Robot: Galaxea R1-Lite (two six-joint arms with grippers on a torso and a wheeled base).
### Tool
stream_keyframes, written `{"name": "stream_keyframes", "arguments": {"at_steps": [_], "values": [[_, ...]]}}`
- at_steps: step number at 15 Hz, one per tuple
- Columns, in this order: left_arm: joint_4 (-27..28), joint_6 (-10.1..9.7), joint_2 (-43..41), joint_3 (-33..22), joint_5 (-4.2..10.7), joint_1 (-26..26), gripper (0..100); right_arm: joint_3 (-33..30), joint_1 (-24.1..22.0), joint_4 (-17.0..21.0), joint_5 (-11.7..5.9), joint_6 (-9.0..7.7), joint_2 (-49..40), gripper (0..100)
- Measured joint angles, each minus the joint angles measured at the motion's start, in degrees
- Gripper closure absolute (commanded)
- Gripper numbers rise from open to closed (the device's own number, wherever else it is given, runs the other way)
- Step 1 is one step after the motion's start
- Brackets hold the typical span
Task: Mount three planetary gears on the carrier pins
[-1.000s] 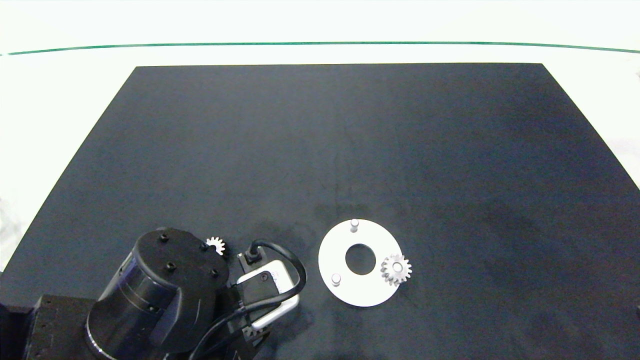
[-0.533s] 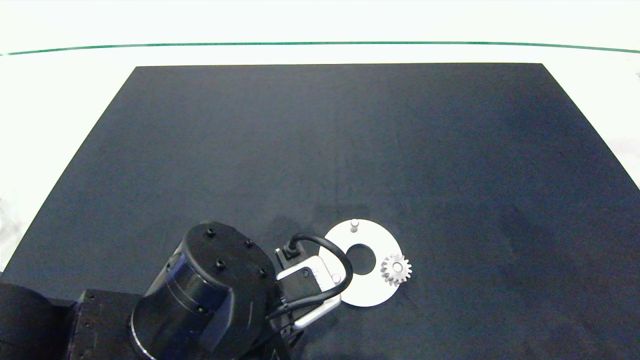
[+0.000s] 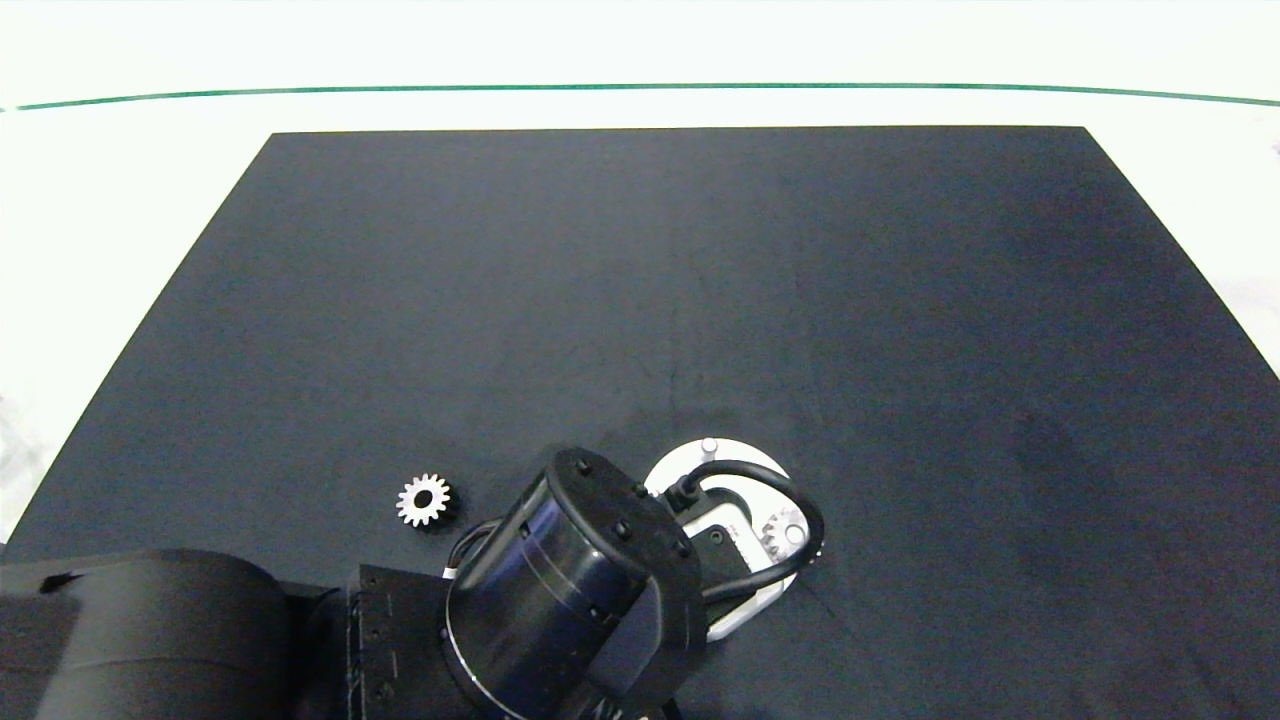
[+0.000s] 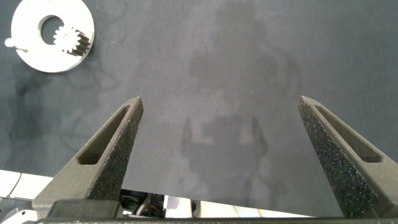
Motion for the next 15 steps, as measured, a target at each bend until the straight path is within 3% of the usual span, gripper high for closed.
{"name": "stream_keyframes", "arguments": {"at_steps": [5, 8, 15], "values": [[0.07, 0.6, 1.6, -2.29, 0.07, 0.23, 78, 1.13, -0.22, 0.05, 0.0, 0.3, 0.04, 0], [0.6, 1.97, 2.07, -4.06, 0.05, 0.59, 78, 1.4, -0.22, 0.0, -0.02, 1.05, 0.0, 0], [0.62, 2.12, 4.58, -6.66, 0.05, 0.69, 78, 1.49, -0.27, 0.02, 0.0, 1.49, -0.32, 0]]}}
